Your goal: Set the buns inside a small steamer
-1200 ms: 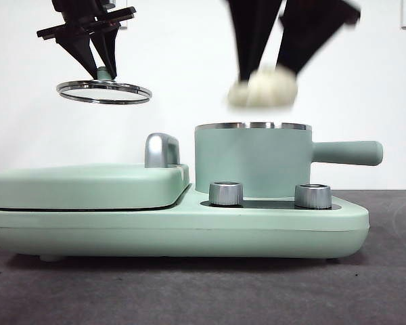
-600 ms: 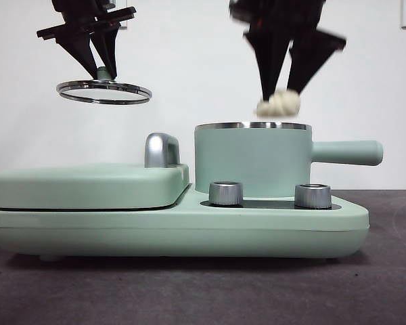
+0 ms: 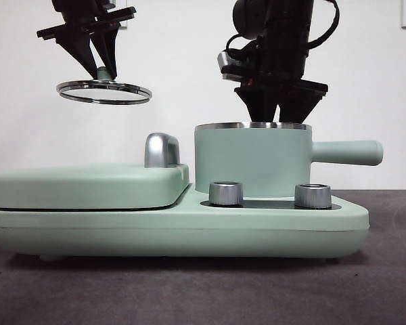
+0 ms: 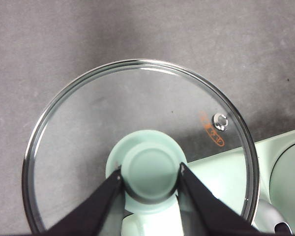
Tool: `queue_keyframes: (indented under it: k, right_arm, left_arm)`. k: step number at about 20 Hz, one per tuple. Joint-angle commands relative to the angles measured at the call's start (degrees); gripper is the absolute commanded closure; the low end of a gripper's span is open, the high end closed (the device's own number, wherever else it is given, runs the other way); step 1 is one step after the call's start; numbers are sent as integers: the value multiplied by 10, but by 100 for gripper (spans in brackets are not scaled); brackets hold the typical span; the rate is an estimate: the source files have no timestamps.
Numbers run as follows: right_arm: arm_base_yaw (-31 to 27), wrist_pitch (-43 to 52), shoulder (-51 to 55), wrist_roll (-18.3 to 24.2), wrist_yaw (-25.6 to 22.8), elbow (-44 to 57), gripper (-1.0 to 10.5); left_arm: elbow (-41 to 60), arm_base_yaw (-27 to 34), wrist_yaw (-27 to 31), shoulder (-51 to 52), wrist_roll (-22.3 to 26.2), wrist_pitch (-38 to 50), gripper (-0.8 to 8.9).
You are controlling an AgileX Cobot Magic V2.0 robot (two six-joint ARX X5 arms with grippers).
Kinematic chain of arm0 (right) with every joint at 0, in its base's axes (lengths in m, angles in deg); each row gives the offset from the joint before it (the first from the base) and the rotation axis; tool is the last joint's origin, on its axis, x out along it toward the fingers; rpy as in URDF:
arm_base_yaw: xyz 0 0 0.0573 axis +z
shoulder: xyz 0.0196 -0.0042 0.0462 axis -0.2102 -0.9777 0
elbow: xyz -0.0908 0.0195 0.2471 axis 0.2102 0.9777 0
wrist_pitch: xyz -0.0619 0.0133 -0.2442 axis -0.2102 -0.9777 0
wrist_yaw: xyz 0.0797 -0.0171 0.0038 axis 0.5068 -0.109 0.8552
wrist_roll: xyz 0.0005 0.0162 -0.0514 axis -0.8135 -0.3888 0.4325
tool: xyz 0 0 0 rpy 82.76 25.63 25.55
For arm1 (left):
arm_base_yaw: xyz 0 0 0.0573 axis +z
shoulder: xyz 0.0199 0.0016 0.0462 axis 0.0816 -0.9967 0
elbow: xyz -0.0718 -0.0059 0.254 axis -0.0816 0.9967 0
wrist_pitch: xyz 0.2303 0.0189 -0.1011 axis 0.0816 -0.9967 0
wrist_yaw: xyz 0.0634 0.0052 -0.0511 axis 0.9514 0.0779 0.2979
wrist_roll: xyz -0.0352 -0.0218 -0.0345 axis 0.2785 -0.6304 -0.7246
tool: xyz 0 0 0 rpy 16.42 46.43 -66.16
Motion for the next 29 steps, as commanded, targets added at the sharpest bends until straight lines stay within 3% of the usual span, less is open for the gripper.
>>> queue_keyframes:
  k: [1, 6, 16, 23, 29]
  right_arm:
    - [3, 9, -13, 8, -3, -16, 770]
    - [0, 8, -13, 7, 2, -16, 512]
    - [1, -98, 33, -3, 2, -99, 510]
    - [2, -99, 251, -1, 4, 47, 511]
    - [2, -64, 490, -2, 9, 209, 510]
  left_arm:
    - [-26, -2, -2, 3, -4, 10, 807]
    - [-26, -2, -2, 3, -5, 11, 807]
    - [-26, -4, -2, 3, -8, 10, 807]
    - [-26, -23, -3, 3, -11, 5, 807]
    - [-26, -75, -3, 3, -13, 5, 807]
